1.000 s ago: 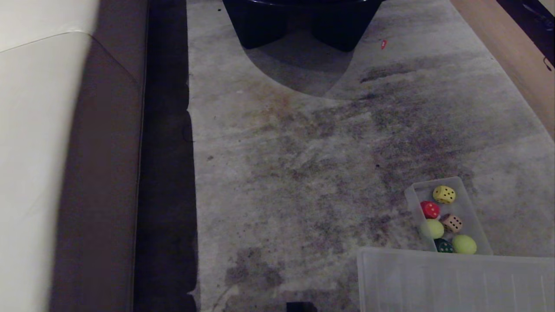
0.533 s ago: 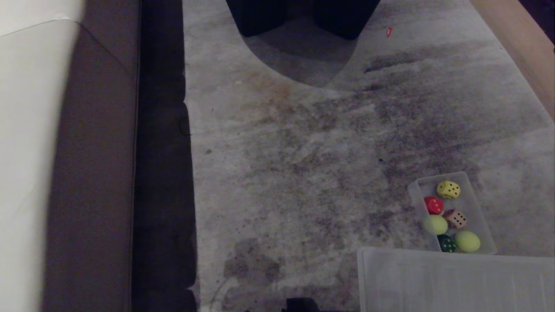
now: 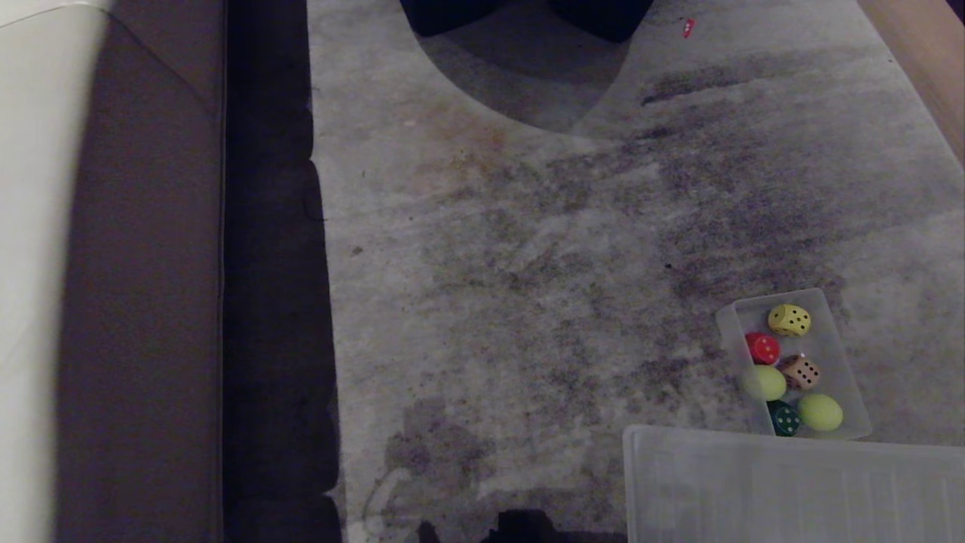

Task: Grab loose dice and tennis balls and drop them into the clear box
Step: Close the lid

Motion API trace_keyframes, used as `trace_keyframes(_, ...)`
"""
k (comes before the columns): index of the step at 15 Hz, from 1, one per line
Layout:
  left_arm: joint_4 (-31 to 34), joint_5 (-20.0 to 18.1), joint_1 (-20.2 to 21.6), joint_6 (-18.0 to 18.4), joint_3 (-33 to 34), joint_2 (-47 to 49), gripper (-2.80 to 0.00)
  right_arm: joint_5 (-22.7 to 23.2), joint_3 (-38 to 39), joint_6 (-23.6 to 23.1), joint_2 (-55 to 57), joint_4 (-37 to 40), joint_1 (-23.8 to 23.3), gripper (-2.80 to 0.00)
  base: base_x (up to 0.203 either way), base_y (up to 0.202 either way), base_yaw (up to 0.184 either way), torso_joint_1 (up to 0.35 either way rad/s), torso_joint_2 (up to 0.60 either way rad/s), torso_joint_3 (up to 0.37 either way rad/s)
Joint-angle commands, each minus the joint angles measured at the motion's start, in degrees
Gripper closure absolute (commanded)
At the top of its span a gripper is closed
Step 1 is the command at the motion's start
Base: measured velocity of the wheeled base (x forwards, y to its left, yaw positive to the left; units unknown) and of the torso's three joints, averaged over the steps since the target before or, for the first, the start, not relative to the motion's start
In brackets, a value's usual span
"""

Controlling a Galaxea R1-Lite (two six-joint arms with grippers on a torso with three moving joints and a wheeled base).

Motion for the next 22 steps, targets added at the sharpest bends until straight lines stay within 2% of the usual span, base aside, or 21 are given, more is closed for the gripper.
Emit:
trace_keyframes(1, -0.02, 0.01, 0.0, -0.07, 0.0, 0.04, 0.0, 0.05, 0.05, 0.3, 0.09, 0.03, 0.02, 0.0, 0.0, 0.0, 0.0, 0.0, 0.0, 0.0)
trace_keyframes(9, -0.02, 0.01, 0.0, -0.07, 0.0, -0.02, 0.0, 0.01, -0.33, -0.62, 0.14, 0.1, -0.03, 0.0, 0.0, 0.0, 0.0, 0.0, 0.0, 0.0)
trace_keyframes(12, -0.02, 0.01, 0.0, -0.07, 0.0, 0.02, 0.0, -0.92, -4.81, 1.15, 7.19, 0.02, -0.4, 0.0, 0.0, 0.0, 0.0, 0.0, 0.0, 0.0)
trace_keyframes(15, -0.02, 0.01, 0.0, -0.07, 0.0, 0.06, 0.0, -3.82, -10.31, 9.71, 22.39, -2.02, -0.64, 0.0, 0.0, 0.0, 0.0, 0.0, 0.0, 0.0)
trace_keyframes(19, -0.02, 0.01, 0.0, -0.07, 0.0, -0.02, 0.0, -6.62, -13.91, 22.17, 44.27, -17.88, -2.31, 0.0, 0.0, 0.0, 0.0, 0.0, 0.0, 0.0)
trace_keyframes(22, -0.02, 0.01, 0.0, -0.07, 0.0, -0.02, 0.0, -7.71, -18.89, 31.82, 57.63, -25.82, -7.16, 0.0, 0.0, 0.0, 0.0, 0.0, 0.0, 0.0)
